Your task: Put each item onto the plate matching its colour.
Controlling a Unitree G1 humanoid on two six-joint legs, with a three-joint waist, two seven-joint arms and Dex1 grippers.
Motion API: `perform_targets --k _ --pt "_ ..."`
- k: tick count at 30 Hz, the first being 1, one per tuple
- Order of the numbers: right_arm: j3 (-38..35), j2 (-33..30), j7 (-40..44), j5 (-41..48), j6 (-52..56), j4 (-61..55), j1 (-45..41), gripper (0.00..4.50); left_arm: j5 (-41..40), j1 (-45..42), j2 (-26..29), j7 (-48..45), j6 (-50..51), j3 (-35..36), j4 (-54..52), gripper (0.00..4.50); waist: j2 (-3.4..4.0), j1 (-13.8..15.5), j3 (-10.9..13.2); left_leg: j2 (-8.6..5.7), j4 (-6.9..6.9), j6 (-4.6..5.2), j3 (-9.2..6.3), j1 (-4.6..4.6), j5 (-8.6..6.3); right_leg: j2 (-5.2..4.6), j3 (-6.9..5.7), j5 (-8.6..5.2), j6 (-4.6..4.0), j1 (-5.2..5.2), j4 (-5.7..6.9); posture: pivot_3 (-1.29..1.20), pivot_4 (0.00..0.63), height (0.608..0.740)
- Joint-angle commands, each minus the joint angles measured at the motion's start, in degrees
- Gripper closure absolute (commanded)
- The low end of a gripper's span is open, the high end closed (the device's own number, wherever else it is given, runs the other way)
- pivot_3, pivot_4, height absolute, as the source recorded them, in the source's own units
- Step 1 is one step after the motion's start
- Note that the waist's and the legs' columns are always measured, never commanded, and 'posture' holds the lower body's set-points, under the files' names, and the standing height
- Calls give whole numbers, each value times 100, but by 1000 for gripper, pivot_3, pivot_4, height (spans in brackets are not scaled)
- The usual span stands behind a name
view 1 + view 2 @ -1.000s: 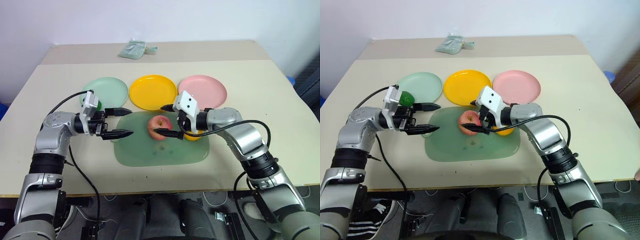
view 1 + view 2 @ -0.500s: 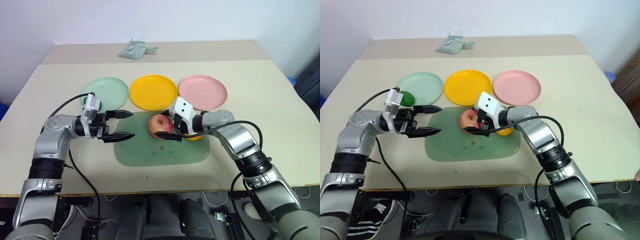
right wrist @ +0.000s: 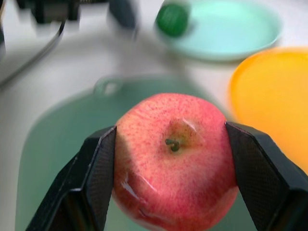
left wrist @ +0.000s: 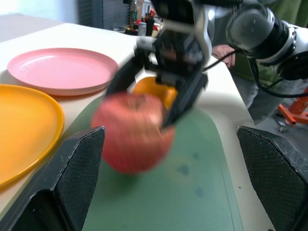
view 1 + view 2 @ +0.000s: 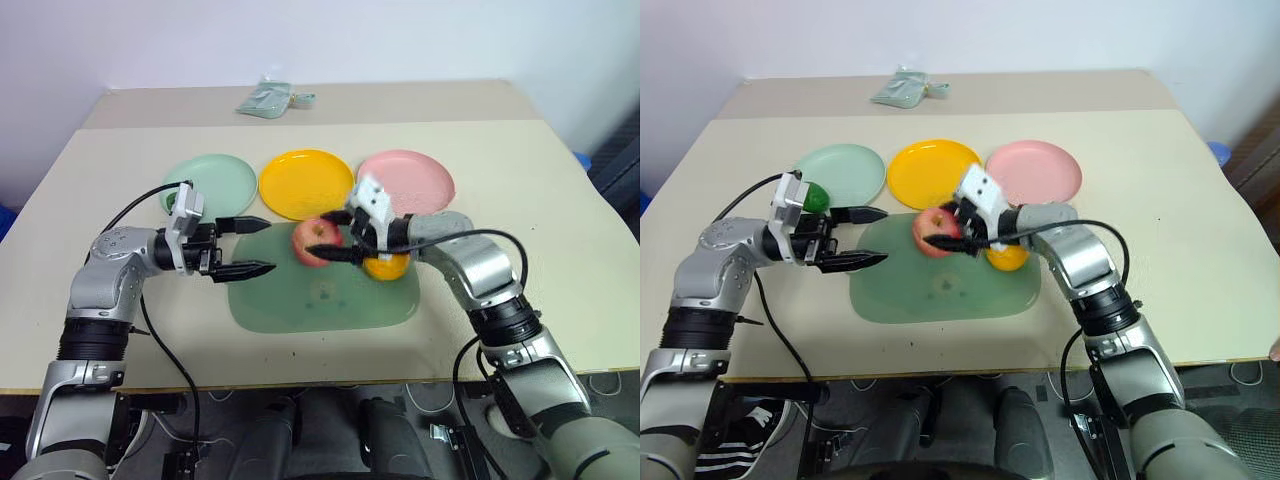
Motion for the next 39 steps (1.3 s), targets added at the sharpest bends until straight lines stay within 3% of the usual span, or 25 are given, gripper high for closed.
perform_targets --k 1,8,13,22,25,26,30,33,36,39 --pt "-611 -135 -234 68 -220 298 -368 1564 -139 -162 -5 43 -71 165 -42 0 0 8 0 0 0 0 0 0 0 0 0 0 0 0 0 0 150 740" --pt "-1207 -362 -1087 -407 -1172 1887 -1049 1564 -118 -201 -100 109 -257 199 69 0 2 -2 1 -2 -2 0 7 0 0 0 1 0 -1 -1 0 0 150 740" --pt "-1244 -651 -1805 -1001 -1924 3263 -1537 1564 86 -274 -128 189 -694 195 407 0 2 -13 1 -2 -11 -2 13 -2 2 0 4 0 -2 -8 1 0 150 740" --pt "-1248 -309 -1825 -1196 -2705 4734 -1601 1564 74 -404 -147 127 -1018 211 829 0 2 -139 1 -3 -14 -3 22 -1 4 1 5 2 -2 -7 4 0 150 740" --pt "-1277 -262 -1910 -1258 -2881 4999 -1679 254 76 -420 -153 113 -1045 210 866 0 4 -155 2 -3 -15 -3 19 -1 4 1 6 2 -2 -10 6 0 150 740" --pt "-1290 -265 -1921 -1256 -2924 5028 -1703 62 75 -423 -150 112 -1045 214 861 0 4 -154 2 -3 -15 -3 19 -1 4 1 7 2 -2 -10 7 0 150 740" --pt "-1429 -298 -1917 -1151 -3059 4973 -1756 62 43 -424 -132 125 -990 229 792 0 4 -158 2 -3 -14 -3 18 -1 4 1 8 2 -2 -12 12 0 150 740" --pt "-1874 -293 -1592 -583 -2963 4508 -1713 62 -41 -406 -132 148 -860 253 662 0 4 -153 2 -3 -14 -4 17 -1 4 2 8 2 -2 -11 13 0 150 740" --pt "-2090 -392 -1029 -41 -2475 3514 -1371 62 -96 -364 -90 113 -703 246 528 0 5 -147 3 -3 -14 -3 15 -1 4 1 9 2 -2 -12 13 0 150 740" --pt "-1940 -645 -279 558 -1513 1806 -627 62 -162 -306 -45 43 -542 230 379 0 4 -130 2 -3 -14 -2 7 -1 3 1 7 2 -1 -10 13 0 150 740"
